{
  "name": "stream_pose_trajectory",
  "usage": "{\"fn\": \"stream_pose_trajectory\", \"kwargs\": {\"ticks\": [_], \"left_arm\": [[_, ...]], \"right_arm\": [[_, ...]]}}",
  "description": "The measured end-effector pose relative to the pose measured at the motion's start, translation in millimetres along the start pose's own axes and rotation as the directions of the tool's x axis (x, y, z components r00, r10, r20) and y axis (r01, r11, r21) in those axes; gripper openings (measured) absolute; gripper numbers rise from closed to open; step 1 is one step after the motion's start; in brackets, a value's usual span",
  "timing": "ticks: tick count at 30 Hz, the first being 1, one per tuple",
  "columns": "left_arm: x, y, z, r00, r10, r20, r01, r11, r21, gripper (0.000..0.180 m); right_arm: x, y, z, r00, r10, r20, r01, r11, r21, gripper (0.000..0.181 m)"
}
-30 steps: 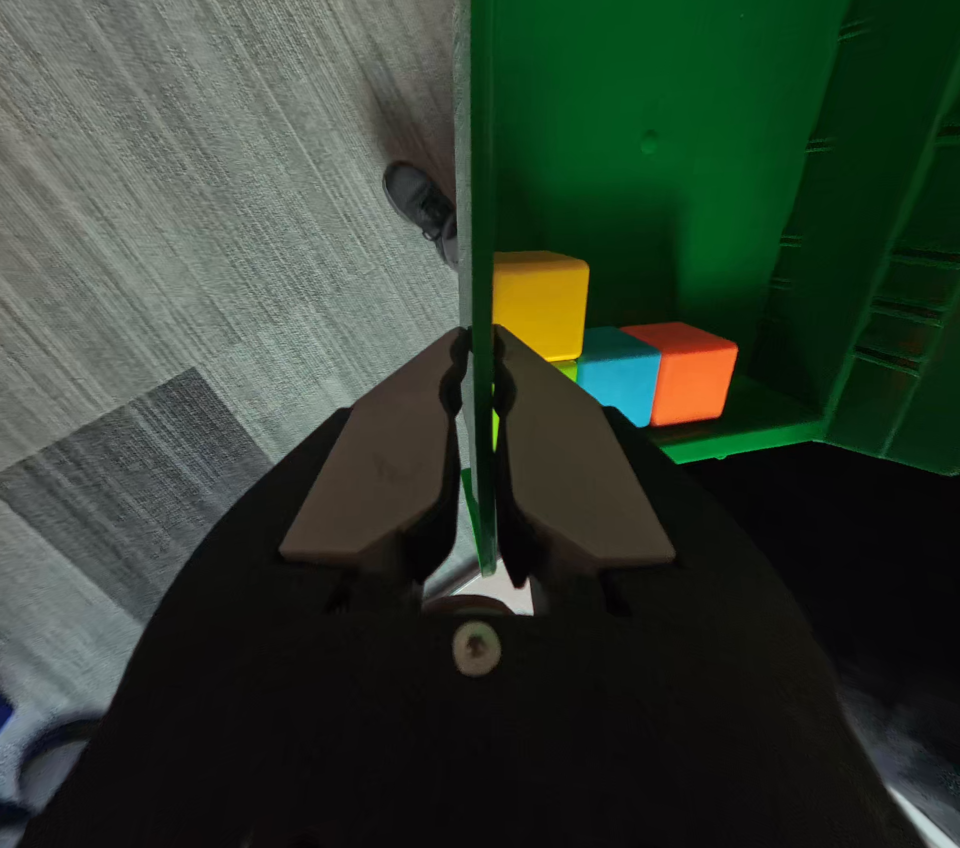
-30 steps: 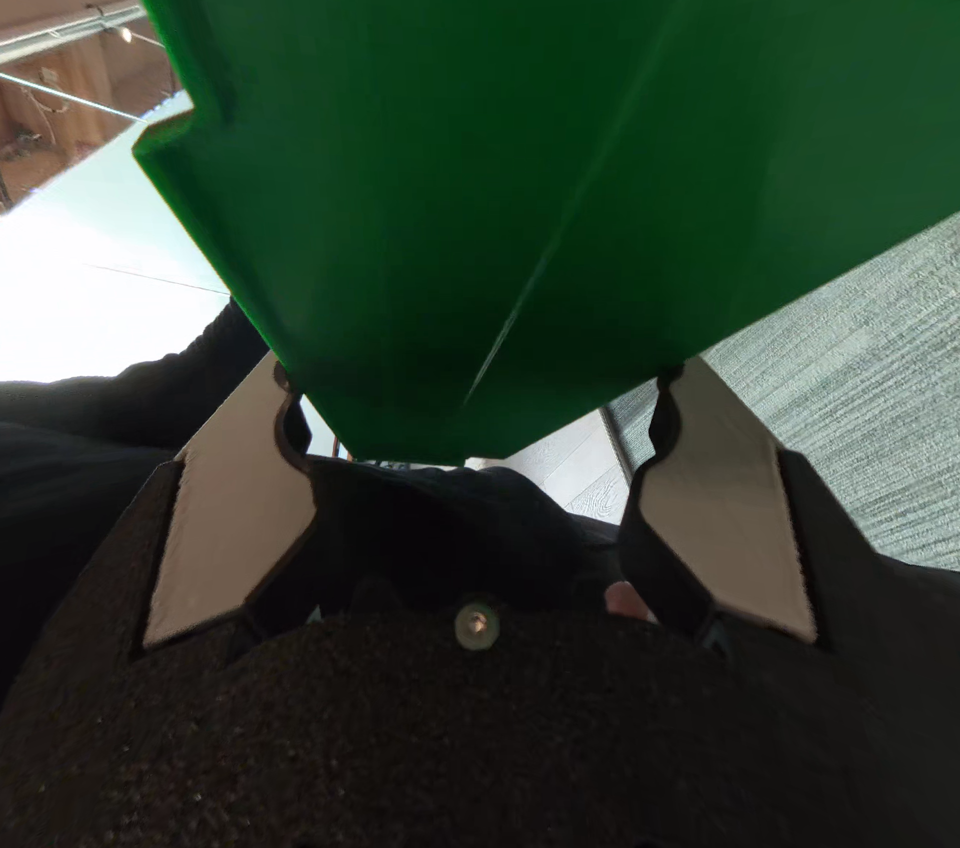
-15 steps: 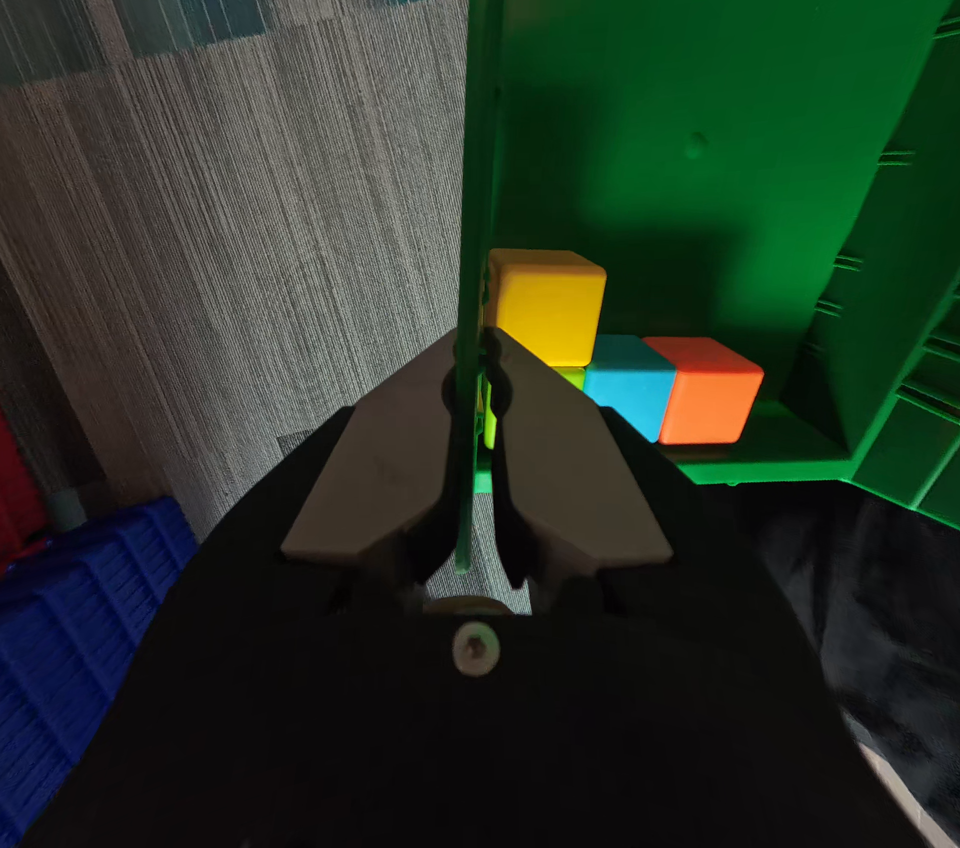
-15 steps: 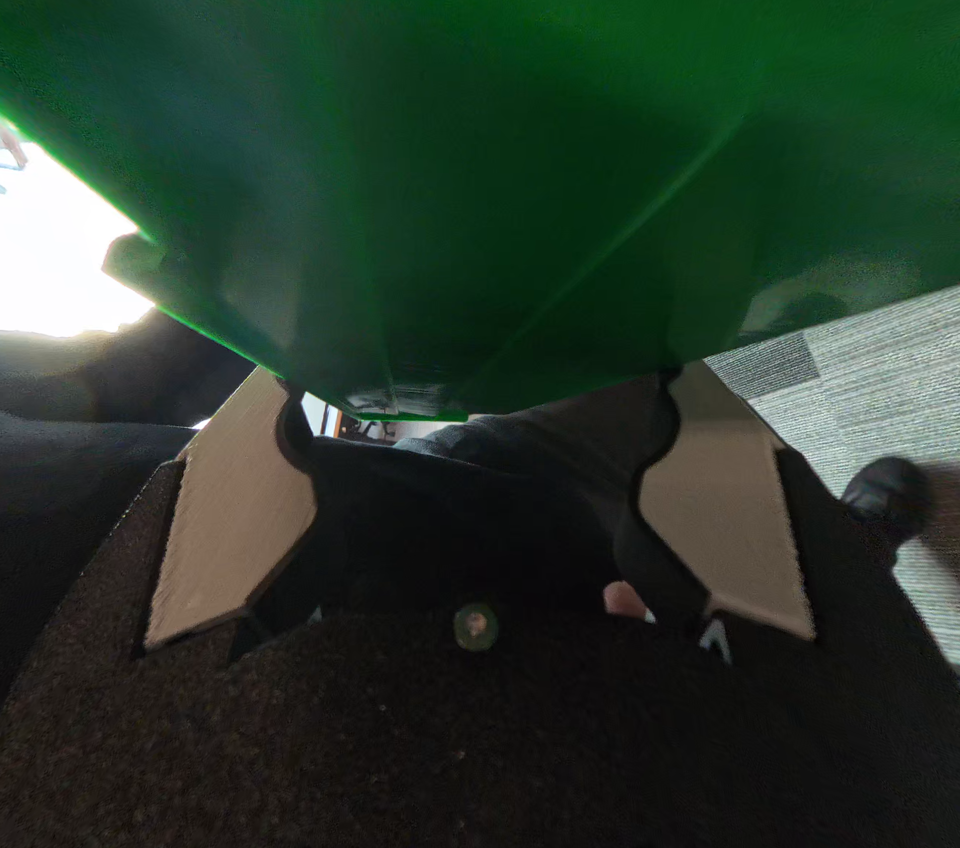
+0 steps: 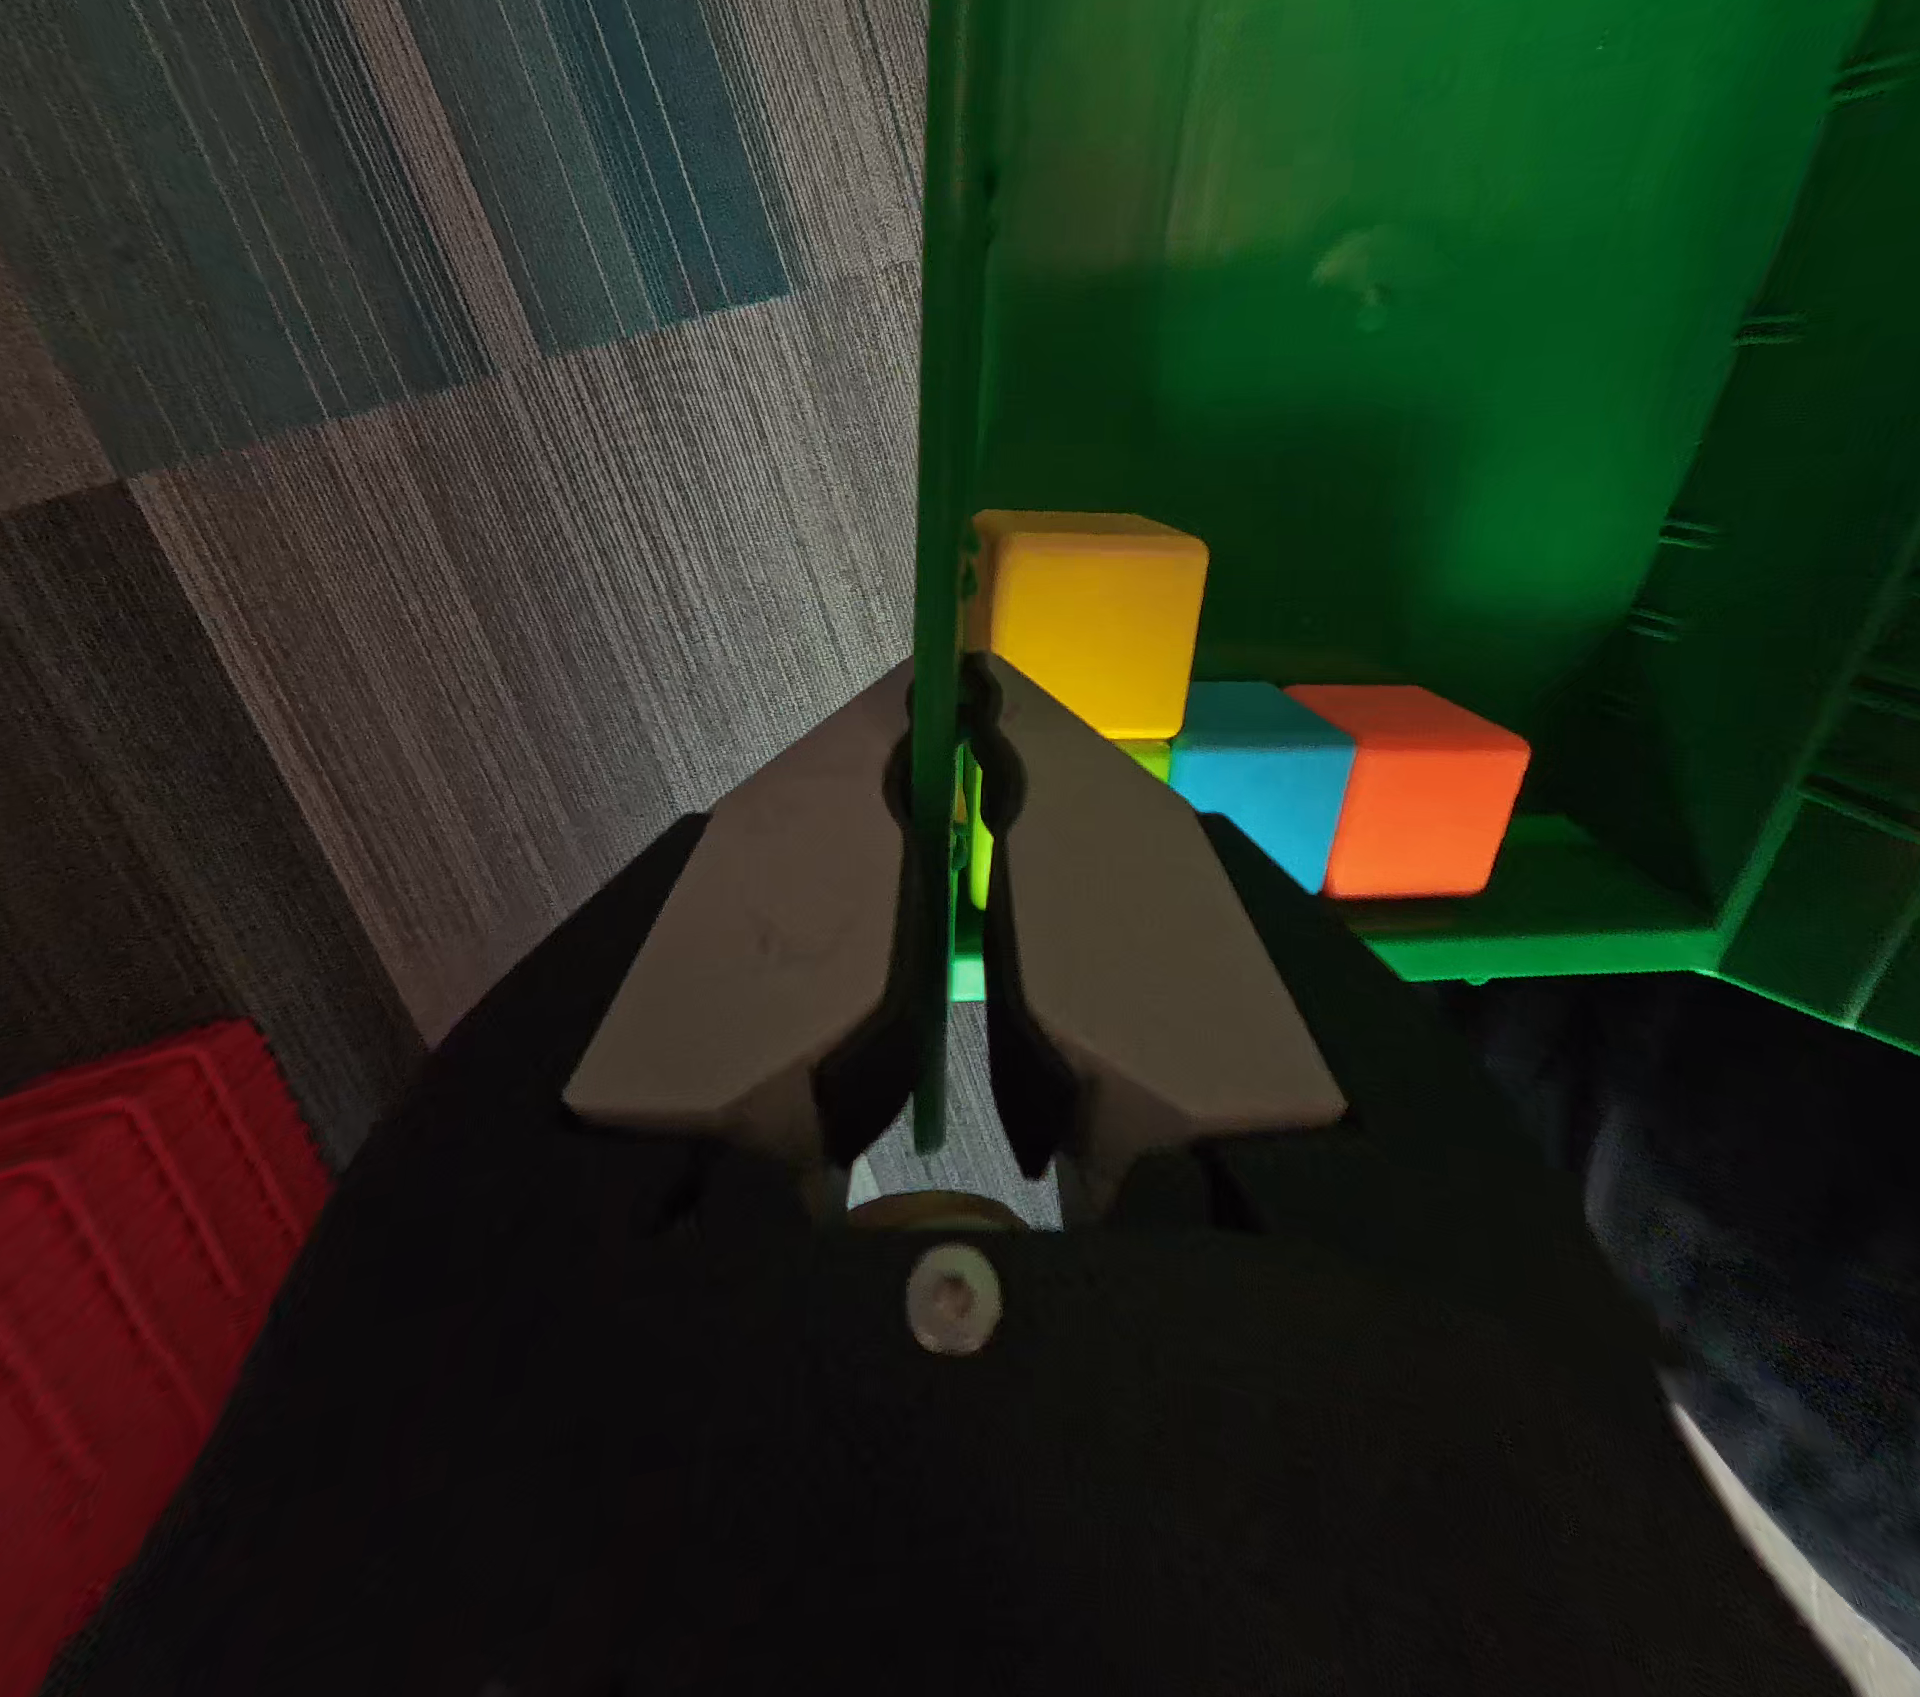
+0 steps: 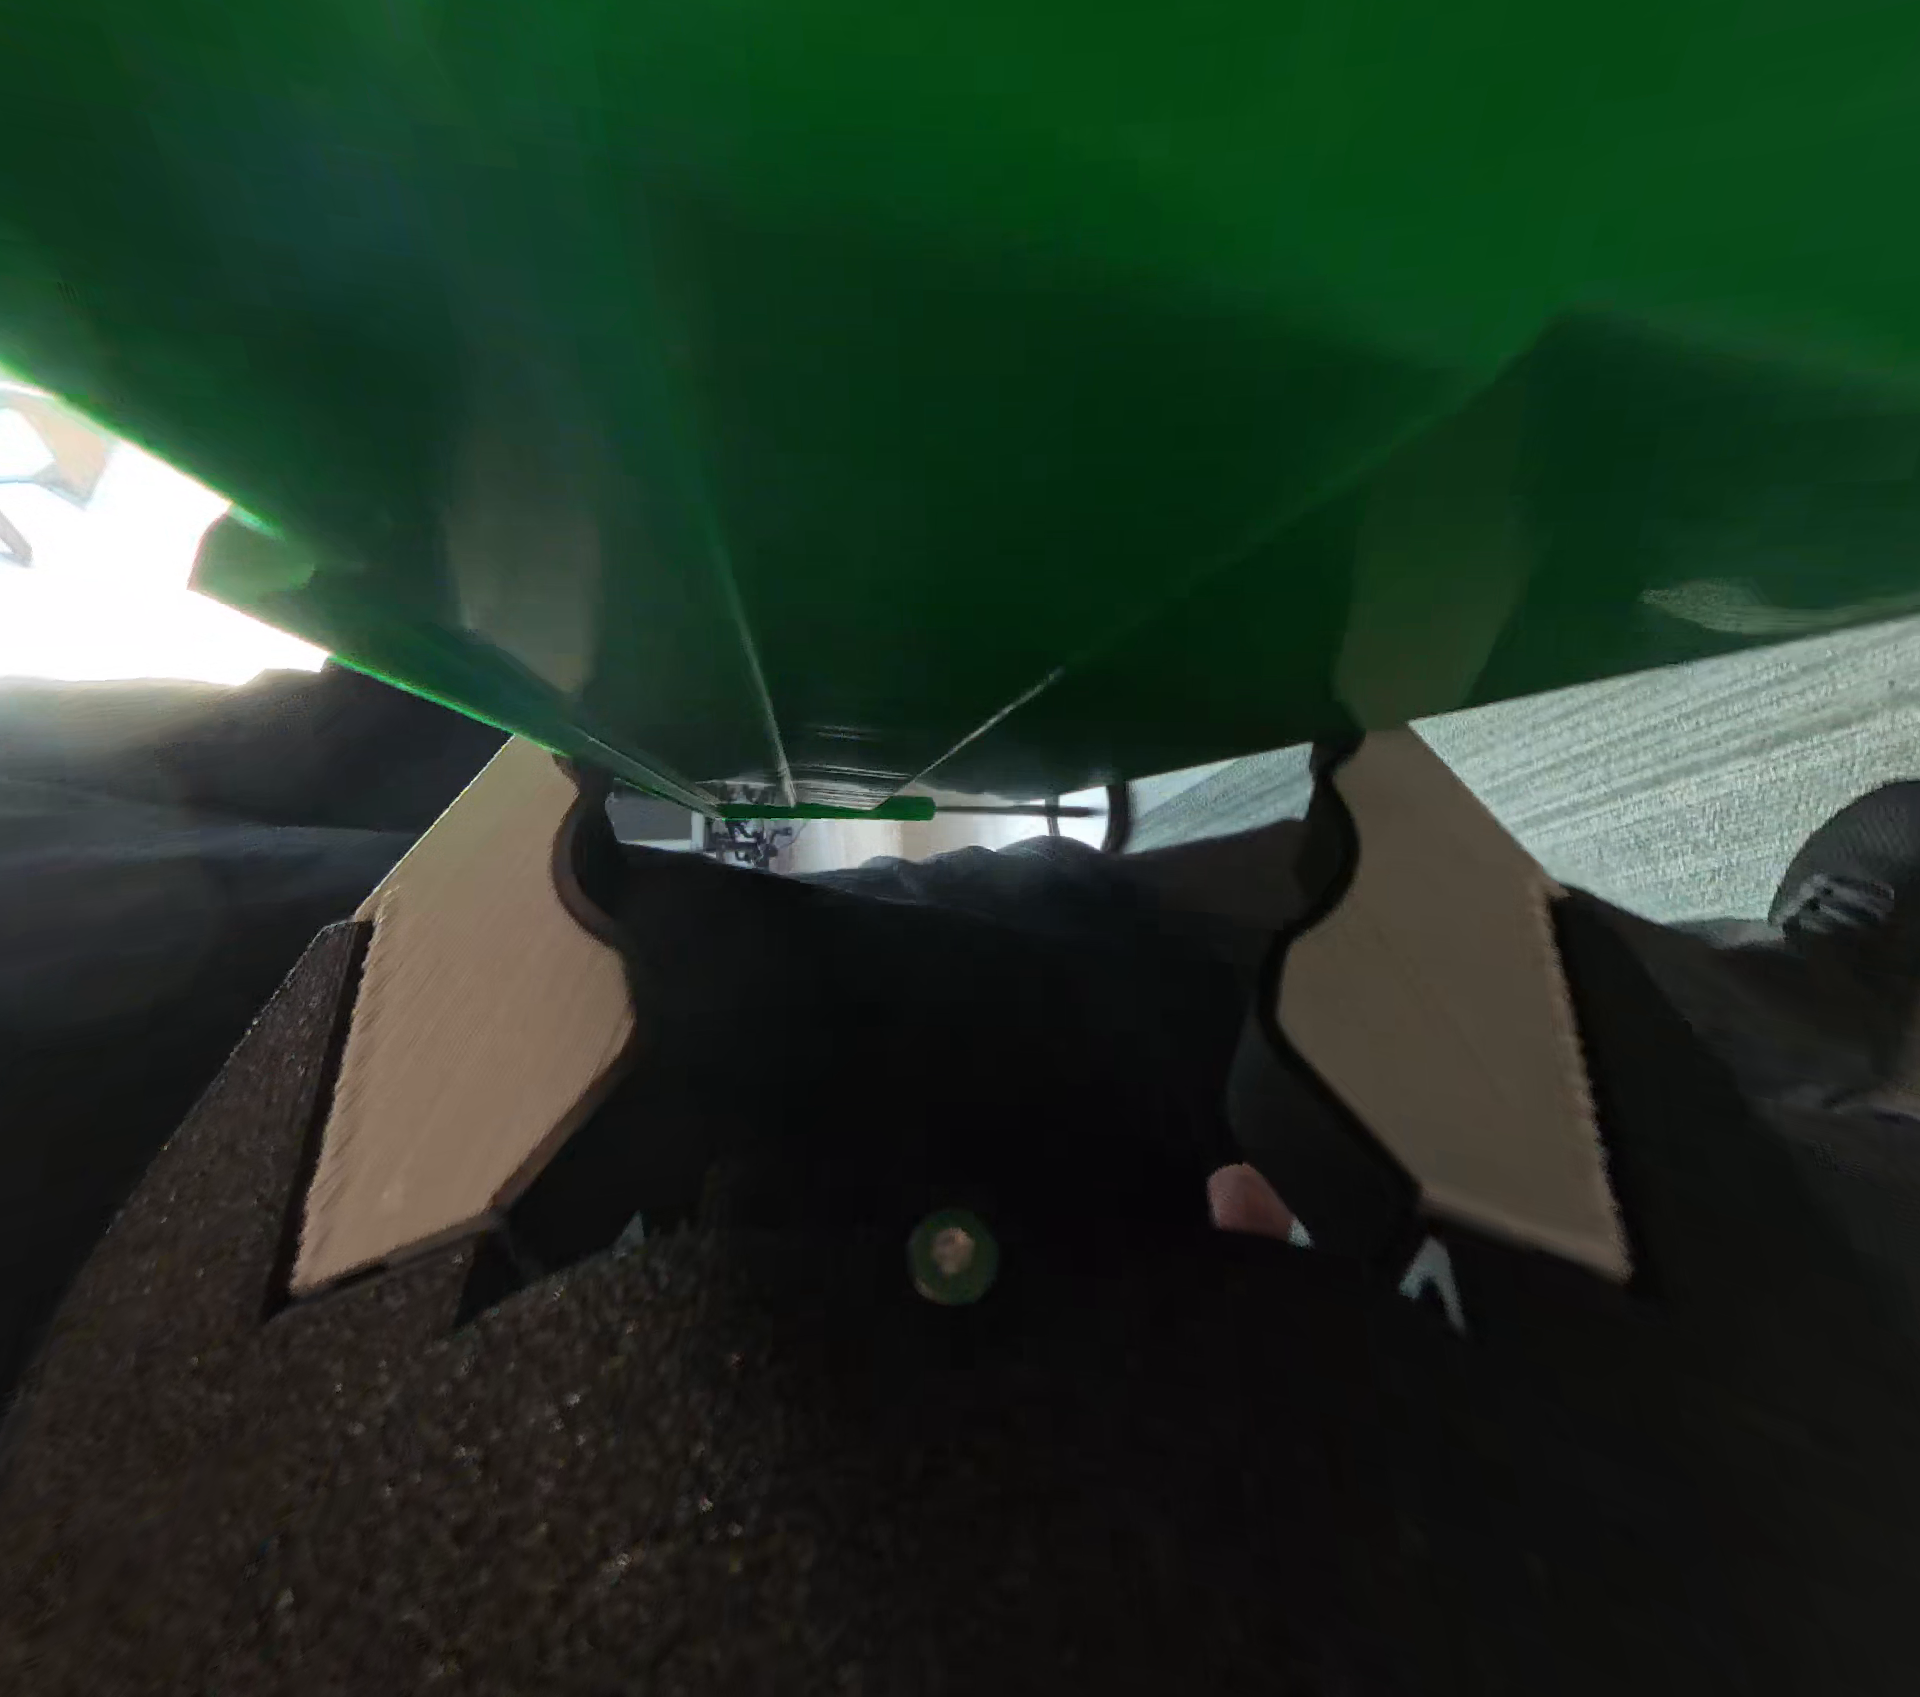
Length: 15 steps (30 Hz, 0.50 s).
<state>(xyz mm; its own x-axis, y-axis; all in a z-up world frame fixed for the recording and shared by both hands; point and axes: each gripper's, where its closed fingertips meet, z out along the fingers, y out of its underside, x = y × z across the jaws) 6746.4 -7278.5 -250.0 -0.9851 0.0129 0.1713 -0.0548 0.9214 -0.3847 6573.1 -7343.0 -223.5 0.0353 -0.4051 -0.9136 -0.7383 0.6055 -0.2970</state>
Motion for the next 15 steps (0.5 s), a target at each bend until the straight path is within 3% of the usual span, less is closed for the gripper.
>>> {"fn": "stream_pose_trajectory", "kwargs": {"ticks": [5, 10, 15], "left_arm": [[-106.5, -59.7, 19.7, 0.998, 0.036, -0.060, -0.040, 0.997, -0.064, 0.002], [-217.3, -138.7, 26.4, 0.994, 0.100, -0.042, -0.106, 0.984, -0.142, 0.001], [-325.1, -241.6, 19.0, 0.985, 0.170, 0.008, -0.162, 0.955, -0.250, 0.001]], "right_arm": [[32.8, -109.6, 26.3, 0.999, 0.004, 0.038, -0.005, 1.000, 0.023, 0.131], [75.5, -218.7, 53.3, 0.991, 0.030, 0.131, -0.023, 0.998, -0.051, 0.130], [112.5, -362.9, 63.6, 0.986, -0.055, 0.158, 0.070, 0.993, -0.096, 0.132]]}}
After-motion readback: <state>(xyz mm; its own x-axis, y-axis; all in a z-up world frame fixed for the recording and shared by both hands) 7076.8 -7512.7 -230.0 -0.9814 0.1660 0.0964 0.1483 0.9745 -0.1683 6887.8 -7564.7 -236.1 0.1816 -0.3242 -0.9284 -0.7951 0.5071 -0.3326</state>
